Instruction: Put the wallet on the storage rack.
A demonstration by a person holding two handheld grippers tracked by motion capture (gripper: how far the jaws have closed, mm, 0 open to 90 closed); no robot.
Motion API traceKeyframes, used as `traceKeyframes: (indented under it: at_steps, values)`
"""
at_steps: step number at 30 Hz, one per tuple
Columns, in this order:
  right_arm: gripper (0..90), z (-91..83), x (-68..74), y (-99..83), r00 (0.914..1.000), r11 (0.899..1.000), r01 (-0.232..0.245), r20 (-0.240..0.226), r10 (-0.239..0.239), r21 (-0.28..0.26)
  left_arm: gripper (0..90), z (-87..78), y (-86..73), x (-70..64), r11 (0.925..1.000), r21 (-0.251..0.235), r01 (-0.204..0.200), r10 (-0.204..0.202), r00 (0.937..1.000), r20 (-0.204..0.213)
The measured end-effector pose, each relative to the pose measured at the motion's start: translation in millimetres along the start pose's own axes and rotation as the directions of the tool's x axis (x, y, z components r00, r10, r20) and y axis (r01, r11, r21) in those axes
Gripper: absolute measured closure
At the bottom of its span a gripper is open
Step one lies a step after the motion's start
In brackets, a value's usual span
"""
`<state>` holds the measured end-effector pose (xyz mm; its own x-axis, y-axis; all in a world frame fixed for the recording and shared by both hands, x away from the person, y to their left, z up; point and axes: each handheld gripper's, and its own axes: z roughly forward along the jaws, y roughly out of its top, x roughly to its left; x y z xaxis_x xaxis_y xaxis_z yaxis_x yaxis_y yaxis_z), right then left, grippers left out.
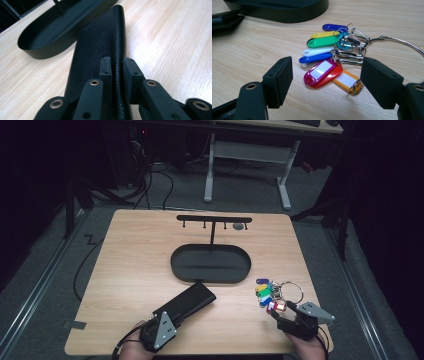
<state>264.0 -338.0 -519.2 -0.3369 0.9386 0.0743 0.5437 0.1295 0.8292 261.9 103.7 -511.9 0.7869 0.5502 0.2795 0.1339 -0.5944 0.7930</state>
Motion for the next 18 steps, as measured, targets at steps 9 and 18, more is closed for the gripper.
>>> traceKeyframes:
  at_steps: [9,18]
  values:
    - [26.4,1.6,-1.5,-0.5,1.0,1.0,-0.002,-0.001,0.002,0.003,80.2,-11.8,0.4,13.9,0.9927,-0.065,0.102,-0.101,0.9947,0.02]
    - [26.4,1.4,-0.6,-0.3,1.0,1.0,-0.003,-0.001,0.003,0.003,80.7,-18.2,-1.1,21.6,0.98,-0.103,0.17,-0.167,0.9852,0.038]
